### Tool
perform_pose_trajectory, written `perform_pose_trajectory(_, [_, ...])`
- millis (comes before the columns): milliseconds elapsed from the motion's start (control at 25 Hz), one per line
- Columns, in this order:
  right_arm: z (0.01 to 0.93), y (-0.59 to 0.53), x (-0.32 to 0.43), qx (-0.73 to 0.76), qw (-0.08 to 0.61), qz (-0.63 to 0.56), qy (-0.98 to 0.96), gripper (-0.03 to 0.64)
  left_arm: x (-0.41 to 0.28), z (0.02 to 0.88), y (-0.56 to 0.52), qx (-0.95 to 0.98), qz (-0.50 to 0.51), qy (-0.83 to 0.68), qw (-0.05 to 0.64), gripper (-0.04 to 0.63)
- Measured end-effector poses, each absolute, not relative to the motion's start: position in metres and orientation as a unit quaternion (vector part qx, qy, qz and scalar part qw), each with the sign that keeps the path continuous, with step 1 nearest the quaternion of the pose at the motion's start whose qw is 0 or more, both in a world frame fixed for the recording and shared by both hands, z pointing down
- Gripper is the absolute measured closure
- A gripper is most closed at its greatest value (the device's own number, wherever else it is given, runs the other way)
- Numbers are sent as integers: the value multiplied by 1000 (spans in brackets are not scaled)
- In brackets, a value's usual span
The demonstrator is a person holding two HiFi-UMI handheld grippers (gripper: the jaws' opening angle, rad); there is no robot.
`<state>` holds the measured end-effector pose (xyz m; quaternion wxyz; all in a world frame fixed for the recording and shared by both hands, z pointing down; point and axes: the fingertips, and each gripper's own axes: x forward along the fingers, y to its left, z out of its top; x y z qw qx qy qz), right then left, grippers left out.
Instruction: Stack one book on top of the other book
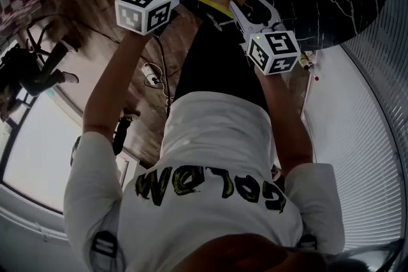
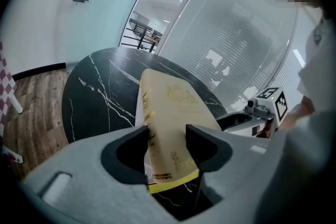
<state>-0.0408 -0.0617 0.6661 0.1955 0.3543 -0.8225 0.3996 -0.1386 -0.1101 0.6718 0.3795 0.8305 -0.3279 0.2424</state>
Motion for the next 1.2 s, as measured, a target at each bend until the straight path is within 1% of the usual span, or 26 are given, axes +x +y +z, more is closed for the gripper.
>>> perform_pose_trajectory(240, [672,-65,-40,353,198,391,-827,426,-138,677,-114,833,236,-330,376,364])
perform_pose_trajectory(400, [670,-61,-38,349,216,380,-829,425,-140,672,-109,827,244,-340,375,364])
perform_pose_trajectory(560, [657,-63,-27,357,227,357,-833,422,-143,653,-103,822,228,-362,375,364])
perform_pose_trajectory(760, [627,-65,-8,374,222,331,-838,417,-136,620,-90,828,213,-370,365,364])
perform_pose_trajectory(960, [587,-65,12,386,207,300,-847,417,-114,575,-83,837,165,-374,363,371])
perform_pose_trajectory(1200, [515,-68,32,396,173,251,-866,420,-73,500,-74,864,111,-362,331,386])
